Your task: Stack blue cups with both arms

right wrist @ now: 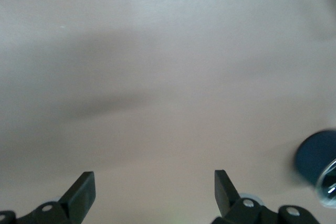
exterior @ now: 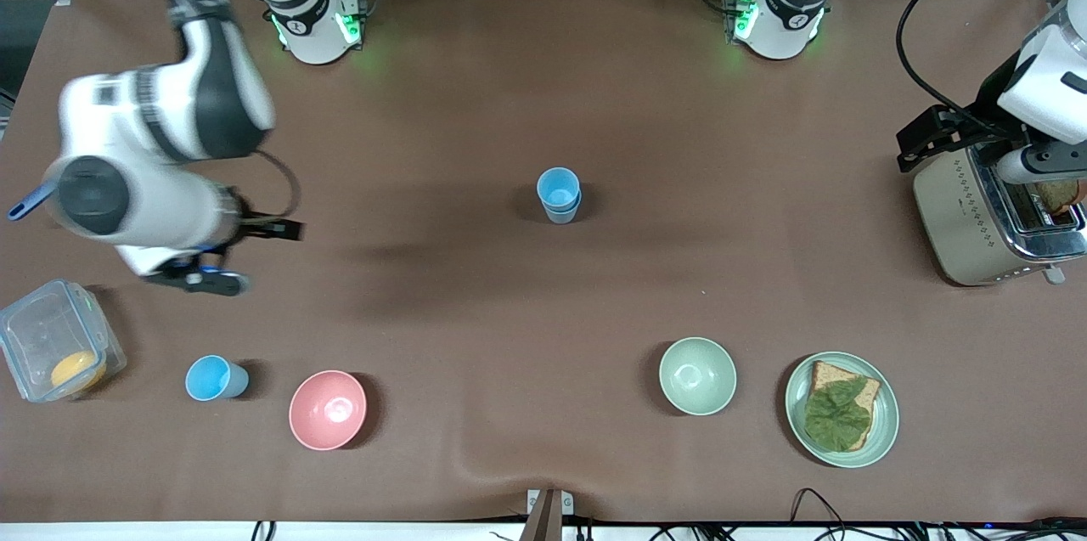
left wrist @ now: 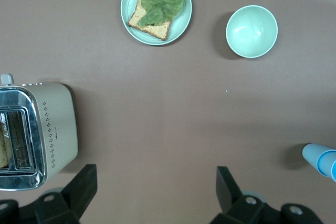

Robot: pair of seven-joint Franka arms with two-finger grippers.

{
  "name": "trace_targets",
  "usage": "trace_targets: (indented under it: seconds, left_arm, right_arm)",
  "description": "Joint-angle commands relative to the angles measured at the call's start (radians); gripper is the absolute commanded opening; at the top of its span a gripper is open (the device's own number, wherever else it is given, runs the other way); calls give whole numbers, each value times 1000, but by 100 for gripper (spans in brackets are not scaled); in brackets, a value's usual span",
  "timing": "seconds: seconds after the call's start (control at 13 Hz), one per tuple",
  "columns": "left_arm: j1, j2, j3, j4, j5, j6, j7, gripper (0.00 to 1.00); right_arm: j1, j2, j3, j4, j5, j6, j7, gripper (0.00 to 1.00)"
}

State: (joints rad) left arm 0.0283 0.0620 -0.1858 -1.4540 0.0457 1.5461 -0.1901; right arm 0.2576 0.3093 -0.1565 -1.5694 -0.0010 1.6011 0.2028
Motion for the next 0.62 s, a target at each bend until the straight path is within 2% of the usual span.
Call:
trace_targets:
  seconds: [0.0,0.23,0.38,0.54]
  left_arm:
    - [2,-5,-3,0,-18,-11,29,100]
    - [2,10,0,0,-26,-11,31,100]
    - [4,16,2,0,-32,-11,29,100]
    - [4,24,3,0,-29,-11,41,100]
  right_arm:
    - [-66,-126,29,-61,-19,-7,-139,100]
    - [-127,-203,44,-55,-11,-38,-261,100]
    - [-220,-222,145,-44,-11,-62,-261,100]
    - [-247,-245,179,-38,-11,-67,-253,100]
